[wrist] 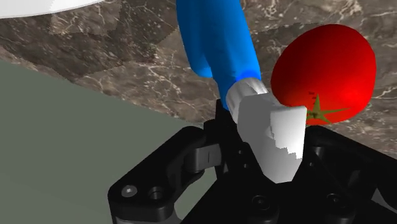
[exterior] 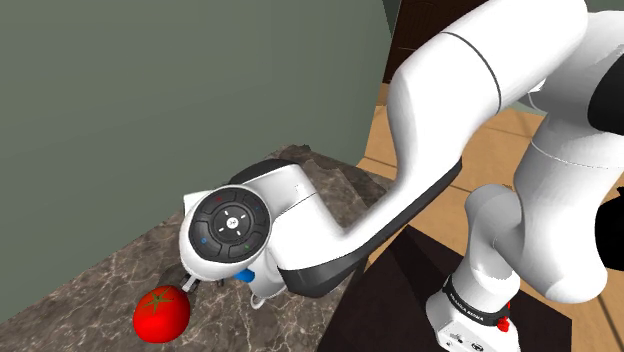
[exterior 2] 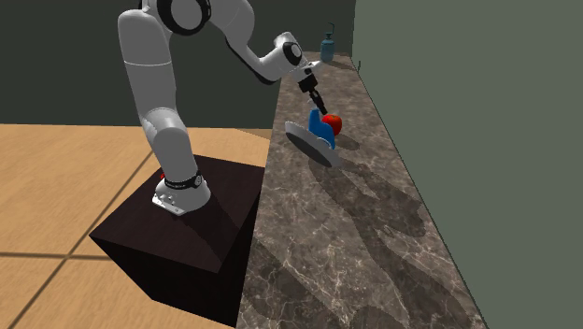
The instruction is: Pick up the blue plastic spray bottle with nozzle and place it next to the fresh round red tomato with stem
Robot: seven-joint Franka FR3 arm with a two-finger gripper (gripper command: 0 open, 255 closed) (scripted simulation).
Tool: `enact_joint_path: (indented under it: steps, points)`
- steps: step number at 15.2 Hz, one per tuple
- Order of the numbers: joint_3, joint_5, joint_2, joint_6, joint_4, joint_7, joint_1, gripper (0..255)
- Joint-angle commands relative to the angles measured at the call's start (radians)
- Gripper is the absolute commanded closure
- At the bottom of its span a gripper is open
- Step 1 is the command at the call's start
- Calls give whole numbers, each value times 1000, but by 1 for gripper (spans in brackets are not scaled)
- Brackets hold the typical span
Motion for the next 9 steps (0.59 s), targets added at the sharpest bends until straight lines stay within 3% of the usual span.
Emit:
enact_joint_path:
  steps: [1, 6, 9]
  points:
    - [-3, 3, 4, -66, -24, 5, 0, 0]
    - [-6, 3, 13, -63, -14, -2, -4, 0]
    - [21, 57, -55, -134, -17, -32, 19, 0]
